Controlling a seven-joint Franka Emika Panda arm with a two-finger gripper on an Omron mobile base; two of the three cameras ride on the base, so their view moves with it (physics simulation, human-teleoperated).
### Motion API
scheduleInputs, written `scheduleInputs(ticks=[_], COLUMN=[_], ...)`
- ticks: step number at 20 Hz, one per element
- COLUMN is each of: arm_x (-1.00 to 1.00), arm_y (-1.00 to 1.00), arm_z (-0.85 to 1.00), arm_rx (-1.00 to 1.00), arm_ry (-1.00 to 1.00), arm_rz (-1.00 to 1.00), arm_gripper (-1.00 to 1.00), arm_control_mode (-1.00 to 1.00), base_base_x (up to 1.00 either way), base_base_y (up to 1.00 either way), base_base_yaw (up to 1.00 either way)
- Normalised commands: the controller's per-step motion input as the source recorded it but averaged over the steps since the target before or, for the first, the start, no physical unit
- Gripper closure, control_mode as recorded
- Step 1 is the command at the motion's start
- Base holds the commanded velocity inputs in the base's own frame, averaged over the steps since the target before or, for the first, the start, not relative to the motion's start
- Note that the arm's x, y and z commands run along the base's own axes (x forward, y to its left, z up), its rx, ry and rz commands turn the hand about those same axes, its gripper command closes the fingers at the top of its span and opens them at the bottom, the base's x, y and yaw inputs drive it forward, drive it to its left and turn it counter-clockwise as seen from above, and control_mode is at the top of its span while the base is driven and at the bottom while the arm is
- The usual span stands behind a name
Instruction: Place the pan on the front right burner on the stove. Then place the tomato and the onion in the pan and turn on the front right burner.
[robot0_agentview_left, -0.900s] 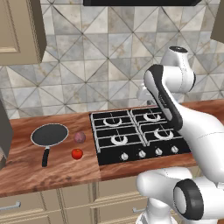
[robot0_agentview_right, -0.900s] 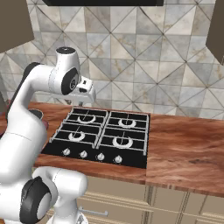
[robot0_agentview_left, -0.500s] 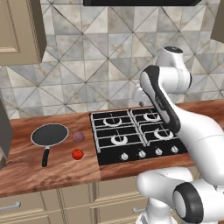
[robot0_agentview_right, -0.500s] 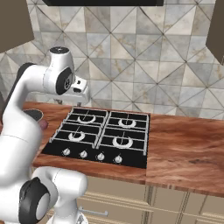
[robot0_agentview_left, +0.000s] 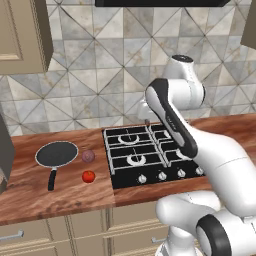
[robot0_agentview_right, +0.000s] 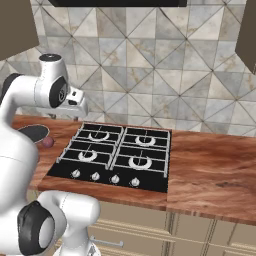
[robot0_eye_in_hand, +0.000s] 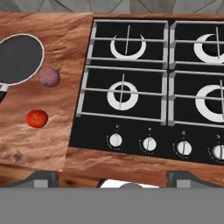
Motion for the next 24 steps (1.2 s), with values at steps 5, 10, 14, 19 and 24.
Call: scheduleInputs(ticks=[5, 10, 14, 19, 24], arm_x=[0.0, 0.0, 0.0, 0.0, 0.02], arm_y=[0.52, 0.55, 0.56, 0.55, 0.55], arm_z=[-0.05, -0.13, -0.16, -0.18, -0.21], arm_rx=[0.0, 0.0, 0.0, 0.0, 0.0], arm_ry=[0.05, 0.08, 0.09, 0.1, 0.12], arm_rz=[0.01, 0.0, 0.0, 0.0, 0.0], arm_gripper=[-1.0, -1.0, -1.0, -1.0, -1.0], arm_control_mode=[-1.0, -1.0, -1.0, -1.0, -1.0], base_base_x=[0.0, 0.0, 0.0, 0.0, 0.0], base_base_y=[0.0, 0.0, 0.0, 0.0, 0.0], base_base_yaw=[0.0, 0.0, 0.0, 0.0, 0.0])
